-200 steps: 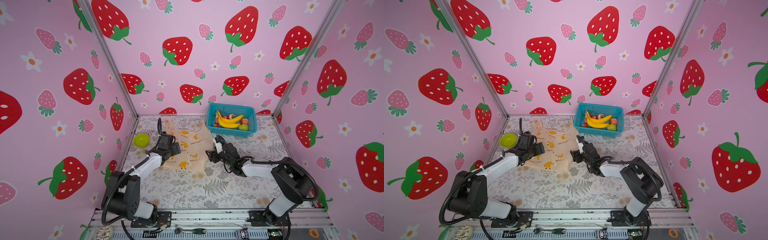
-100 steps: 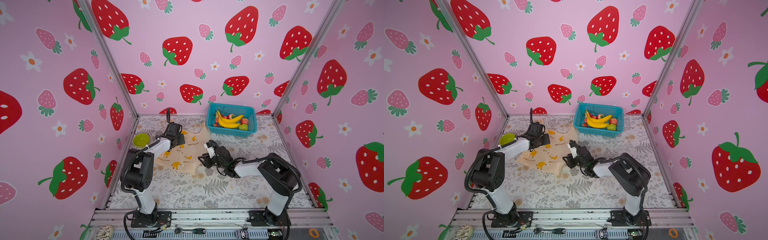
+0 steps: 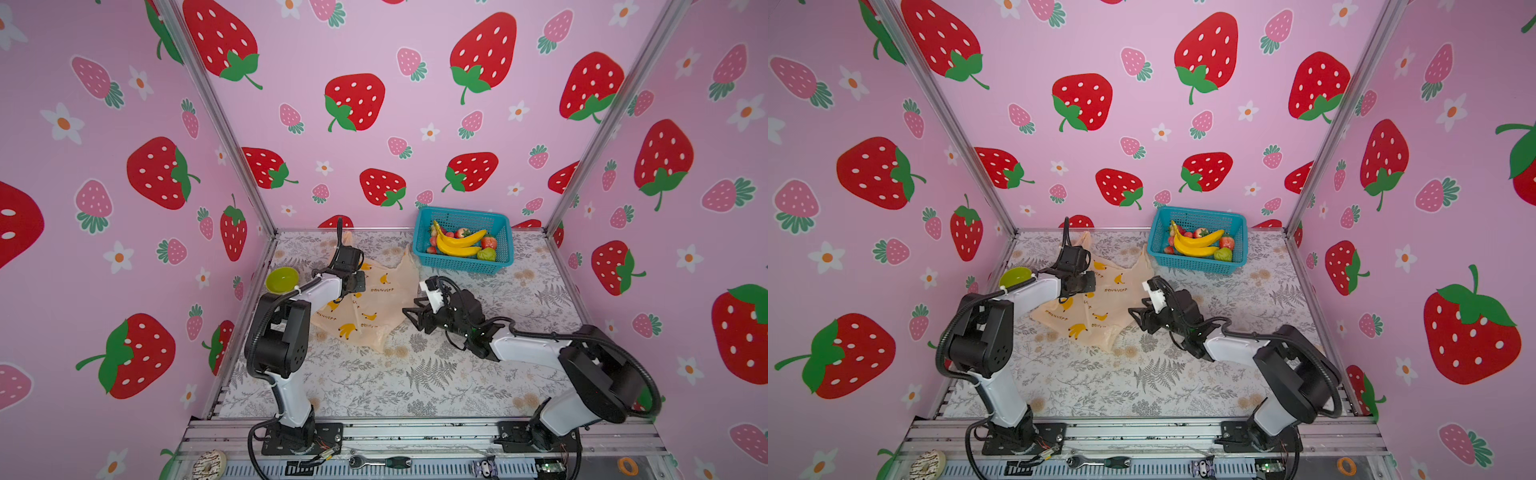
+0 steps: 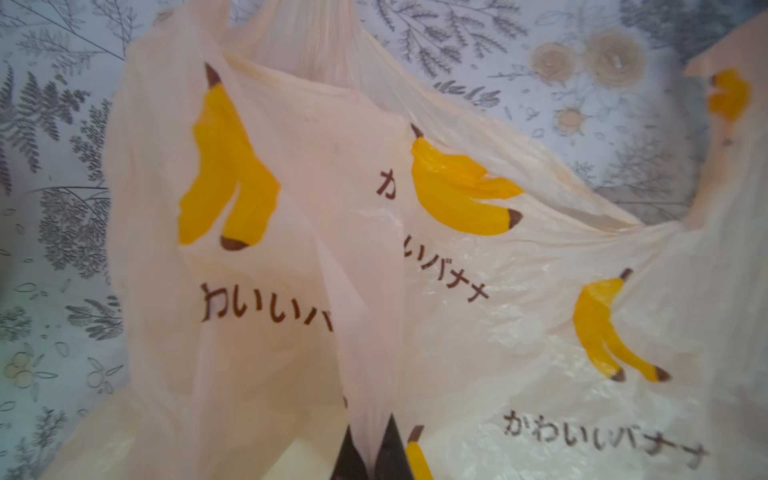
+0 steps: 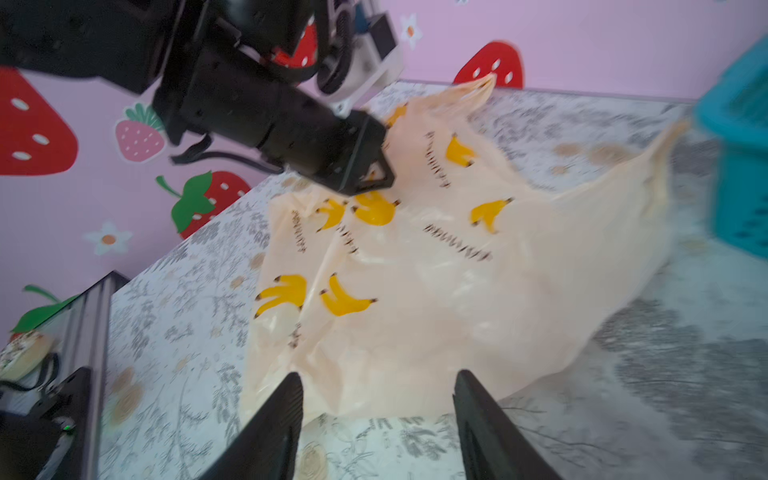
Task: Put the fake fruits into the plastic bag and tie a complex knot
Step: 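Grasp the banana-print bag's handles with both grippers and lift them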
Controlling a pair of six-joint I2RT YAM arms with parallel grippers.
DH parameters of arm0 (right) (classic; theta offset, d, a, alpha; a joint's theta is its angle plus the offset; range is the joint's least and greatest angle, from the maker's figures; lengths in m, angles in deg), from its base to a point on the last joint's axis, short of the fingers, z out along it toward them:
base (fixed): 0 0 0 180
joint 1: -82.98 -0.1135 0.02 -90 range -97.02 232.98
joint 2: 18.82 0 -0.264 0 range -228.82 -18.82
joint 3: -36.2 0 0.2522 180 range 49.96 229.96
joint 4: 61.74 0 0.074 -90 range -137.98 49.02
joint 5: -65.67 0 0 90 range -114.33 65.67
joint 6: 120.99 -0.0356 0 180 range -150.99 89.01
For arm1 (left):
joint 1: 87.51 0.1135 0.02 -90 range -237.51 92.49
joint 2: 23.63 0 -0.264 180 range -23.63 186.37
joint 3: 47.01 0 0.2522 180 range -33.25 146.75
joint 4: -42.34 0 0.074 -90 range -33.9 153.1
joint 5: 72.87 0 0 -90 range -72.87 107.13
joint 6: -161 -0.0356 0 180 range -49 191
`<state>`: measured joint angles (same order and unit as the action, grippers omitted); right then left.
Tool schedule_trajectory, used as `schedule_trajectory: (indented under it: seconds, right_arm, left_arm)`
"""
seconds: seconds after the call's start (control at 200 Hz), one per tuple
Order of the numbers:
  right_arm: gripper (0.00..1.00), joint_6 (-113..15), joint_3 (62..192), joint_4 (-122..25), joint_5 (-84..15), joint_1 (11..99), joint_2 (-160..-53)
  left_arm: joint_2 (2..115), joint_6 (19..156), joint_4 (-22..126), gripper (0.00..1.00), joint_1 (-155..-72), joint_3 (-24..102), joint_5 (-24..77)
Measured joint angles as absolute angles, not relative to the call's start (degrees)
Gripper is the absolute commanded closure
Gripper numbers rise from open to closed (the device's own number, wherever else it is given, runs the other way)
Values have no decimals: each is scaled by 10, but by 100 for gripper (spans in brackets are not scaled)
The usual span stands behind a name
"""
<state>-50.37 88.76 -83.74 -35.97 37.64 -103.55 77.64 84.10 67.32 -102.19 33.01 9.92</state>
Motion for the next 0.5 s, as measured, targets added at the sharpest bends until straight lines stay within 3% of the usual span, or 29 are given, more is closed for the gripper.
schedule_trajectory:
  seconds: [0.145,0.29,0.5]
  right_arm:
    - [27,-461,921,-749,-338,454,-933]
    - [24,-424,1018,-661,-338,487,-909]
    - [21,-395,1114,-585,-390,527,-916]
  left_arm:
    - [621,748,628,100,-1022,236,162]
    - [487,649,581,100,-1020,171,239]
    - [411,606,524,100,-996,137,390]
